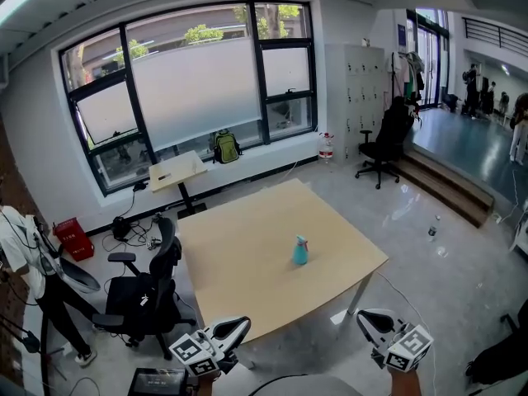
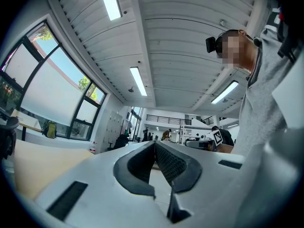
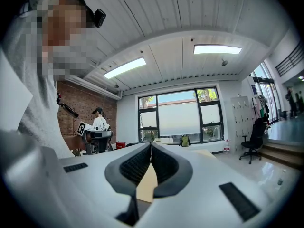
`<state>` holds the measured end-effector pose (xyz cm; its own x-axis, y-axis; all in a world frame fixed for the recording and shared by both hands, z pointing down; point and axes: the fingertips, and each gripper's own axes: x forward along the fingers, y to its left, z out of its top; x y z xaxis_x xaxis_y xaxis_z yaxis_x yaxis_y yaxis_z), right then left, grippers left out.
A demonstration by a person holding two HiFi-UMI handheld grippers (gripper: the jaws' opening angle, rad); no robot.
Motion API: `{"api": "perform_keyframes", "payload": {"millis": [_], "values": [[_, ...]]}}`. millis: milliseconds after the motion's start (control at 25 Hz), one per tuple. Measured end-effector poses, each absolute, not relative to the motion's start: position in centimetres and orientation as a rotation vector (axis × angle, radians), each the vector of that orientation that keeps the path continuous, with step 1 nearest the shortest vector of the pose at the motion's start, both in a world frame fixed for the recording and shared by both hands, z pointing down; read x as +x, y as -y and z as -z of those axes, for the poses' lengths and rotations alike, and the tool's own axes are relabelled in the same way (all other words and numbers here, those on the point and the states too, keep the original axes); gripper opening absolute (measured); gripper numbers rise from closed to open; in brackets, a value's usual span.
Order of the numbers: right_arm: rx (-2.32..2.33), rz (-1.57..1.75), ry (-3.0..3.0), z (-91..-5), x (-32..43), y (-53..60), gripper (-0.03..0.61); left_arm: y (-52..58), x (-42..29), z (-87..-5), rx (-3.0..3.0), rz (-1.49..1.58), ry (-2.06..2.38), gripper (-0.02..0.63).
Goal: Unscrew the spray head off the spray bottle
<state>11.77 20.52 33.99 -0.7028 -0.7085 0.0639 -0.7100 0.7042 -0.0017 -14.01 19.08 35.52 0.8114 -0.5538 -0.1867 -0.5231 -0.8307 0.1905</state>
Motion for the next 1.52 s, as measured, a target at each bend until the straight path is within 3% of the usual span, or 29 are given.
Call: {"api": "perform_keyframes", "payload": {"millis": [960, 1240, 1520], "values": [[1.199, -0.095, 2.793, -36.4, 7.7, -18.3, 0.005, -14.5, -14.9, -38.7, 2.828, 0.408, 0.738, 0.003], [1.199, -0.199, 2.758, -36.6, 11.7, -15.7, 0.005, -10.8, -11.3, -39.1, 2.78, 0.372, 0.752, 0.003], [1.067, -0.209, 2.827, -37.0, 14.7, -5.5, 0.005, -0.8, -6.1, -39.2, 2.805, 0.33, 0.823, 0.003]]}}
